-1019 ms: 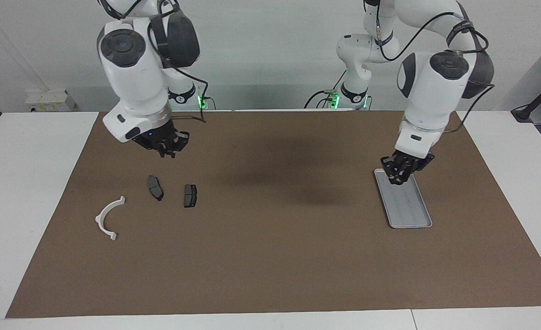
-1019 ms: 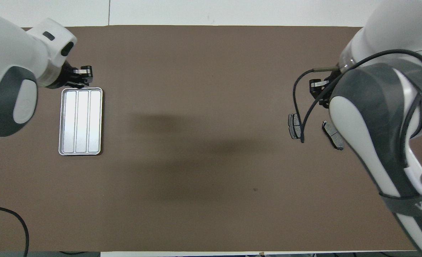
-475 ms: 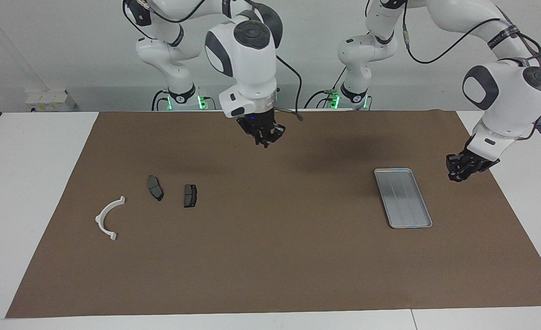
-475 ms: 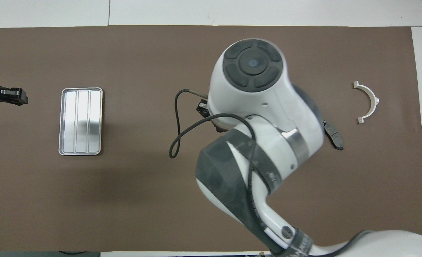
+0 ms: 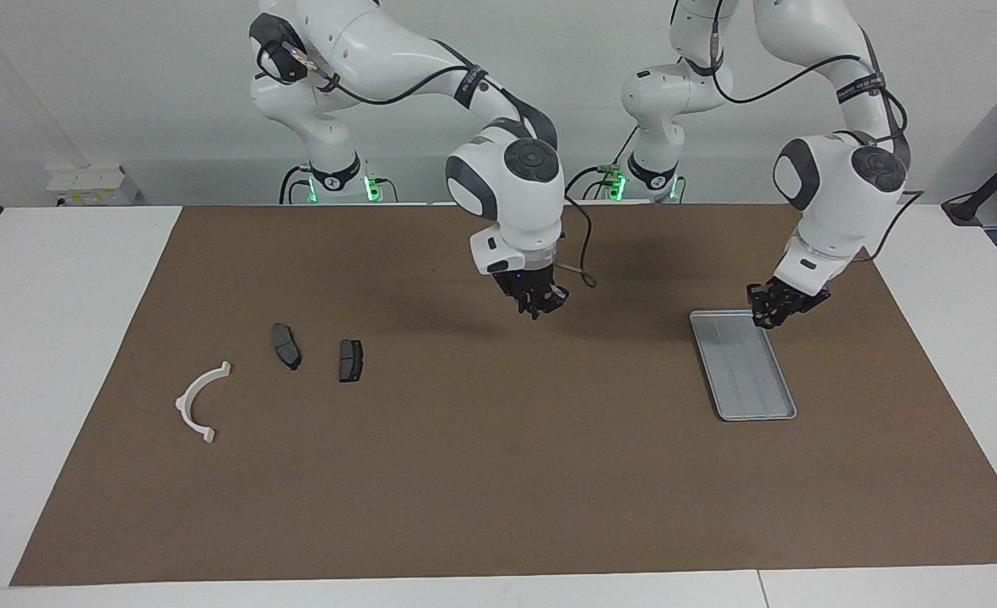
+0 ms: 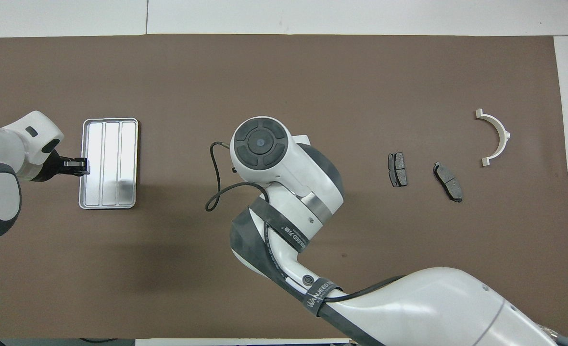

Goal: Pick bearing gear from pile to tray
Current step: 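Lower the bearing into the tray while the right gripper sets the nut down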

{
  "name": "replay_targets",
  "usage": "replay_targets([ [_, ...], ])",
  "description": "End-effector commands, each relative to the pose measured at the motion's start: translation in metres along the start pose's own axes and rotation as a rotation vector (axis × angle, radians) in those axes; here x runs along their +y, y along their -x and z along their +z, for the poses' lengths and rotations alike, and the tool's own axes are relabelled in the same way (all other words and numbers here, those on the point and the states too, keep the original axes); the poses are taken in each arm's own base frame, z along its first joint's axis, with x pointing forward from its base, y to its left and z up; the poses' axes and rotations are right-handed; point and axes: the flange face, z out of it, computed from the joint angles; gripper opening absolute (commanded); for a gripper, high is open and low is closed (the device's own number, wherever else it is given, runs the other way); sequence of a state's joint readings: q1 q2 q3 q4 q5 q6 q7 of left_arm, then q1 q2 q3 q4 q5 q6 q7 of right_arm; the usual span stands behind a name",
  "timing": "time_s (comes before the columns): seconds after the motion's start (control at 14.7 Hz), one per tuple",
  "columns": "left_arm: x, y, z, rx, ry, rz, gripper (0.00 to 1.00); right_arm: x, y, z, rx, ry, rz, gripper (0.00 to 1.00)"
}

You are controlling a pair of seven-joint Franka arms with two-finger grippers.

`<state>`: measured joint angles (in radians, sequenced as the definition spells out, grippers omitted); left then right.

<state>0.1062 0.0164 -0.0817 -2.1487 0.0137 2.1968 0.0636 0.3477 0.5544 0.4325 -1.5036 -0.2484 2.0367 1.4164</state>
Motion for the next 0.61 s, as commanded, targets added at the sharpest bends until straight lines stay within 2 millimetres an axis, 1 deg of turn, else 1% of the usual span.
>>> replay_targets([
  [0.0,0.006,0.024,0.004,0.031,0.002,-0.019,0.0,-0.017,0.009,0.056,0.03,-0.012,0.02,0.0],
  [0.07,0.012,0.026,0.006,0.04,0.002,-0.024,0.0,-0.018,0.007,0.063,0.025,-0.016,0.022,0.0],
  [0.14,0.013,0.027,0.01,0.037,0.003,-0.036,0.0,-0.018,0.005,0.065,0.026,-0.022,0.024,0.0],
  [0.34,0.015,0.03,0.024,0.054,0.004,-0.036,0.0,-0.017,-0.004,0.065,0.037,-0.048,0.03,0.0],
  [0.54,0.016,0.029,0.044,0.065,0.006,-0.048,0.0,-0.016,-0.003,0.067,0.038,-0.043,0.031,0.0],
])
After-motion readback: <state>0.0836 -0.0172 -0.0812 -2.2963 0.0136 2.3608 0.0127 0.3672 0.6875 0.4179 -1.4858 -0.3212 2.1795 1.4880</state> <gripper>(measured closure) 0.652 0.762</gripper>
